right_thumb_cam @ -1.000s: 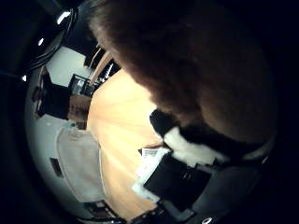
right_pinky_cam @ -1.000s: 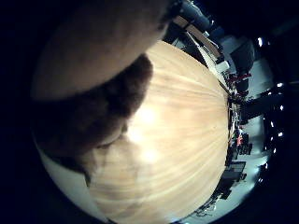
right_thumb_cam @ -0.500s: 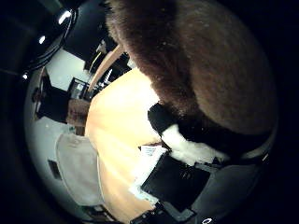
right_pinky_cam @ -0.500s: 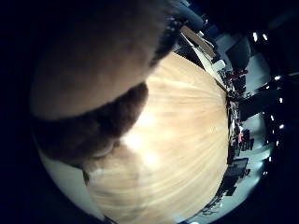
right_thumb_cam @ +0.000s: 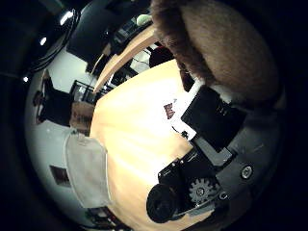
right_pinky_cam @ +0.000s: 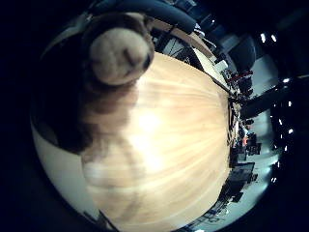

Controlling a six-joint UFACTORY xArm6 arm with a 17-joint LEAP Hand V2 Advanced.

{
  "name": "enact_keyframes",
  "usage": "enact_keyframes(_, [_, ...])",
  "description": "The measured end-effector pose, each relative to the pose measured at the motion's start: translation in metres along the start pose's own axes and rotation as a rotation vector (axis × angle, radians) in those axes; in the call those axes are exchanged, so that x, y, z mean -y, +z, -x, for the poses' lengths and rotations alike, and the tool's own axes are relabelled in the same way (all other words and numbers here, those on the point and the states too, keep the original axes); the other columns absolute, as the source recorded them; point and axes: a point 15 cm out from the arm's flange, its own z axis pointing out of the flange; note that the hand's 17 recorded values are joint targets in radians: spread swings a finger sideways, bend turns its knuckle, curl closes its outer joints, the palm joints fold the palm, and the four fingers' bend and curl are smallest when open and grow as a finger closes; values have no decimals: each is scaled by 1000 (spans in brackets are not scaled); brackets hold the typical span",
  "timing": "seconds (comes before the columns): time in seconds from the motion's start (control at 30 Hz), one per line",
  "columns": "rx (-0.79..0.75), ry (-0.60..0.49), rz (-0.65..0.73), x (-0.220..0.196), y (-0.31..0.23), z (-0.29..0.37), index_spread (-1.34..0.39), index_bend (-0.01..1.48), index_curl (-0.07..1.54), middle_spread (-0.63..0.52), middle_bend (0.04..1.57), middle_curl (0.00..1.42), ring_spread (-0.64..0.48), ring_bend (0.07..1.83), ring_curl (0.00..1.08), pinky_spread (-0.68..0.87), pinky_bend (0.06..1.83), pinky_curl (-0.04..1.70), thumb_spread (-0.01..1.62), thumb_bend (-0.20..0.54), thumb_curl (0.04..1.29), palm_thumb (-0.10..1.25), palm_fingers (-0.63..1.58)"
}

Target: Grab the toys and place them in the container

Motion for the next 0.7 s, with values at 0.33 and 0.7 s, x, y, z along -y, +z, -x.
enact_keyframes(0.33, [-1,8,21,-28,-24,-6,-579,342,591,-418,802,593,-304,1235,483,-497,1134,471,901,-22,351,978,1224])
enact_keyframes(0.7, [-10,11,19,-58,-60,-12,-590,326,622,-417,808,591,-303,1247,476,-499,1130,475,903,-22,349,977,1221])
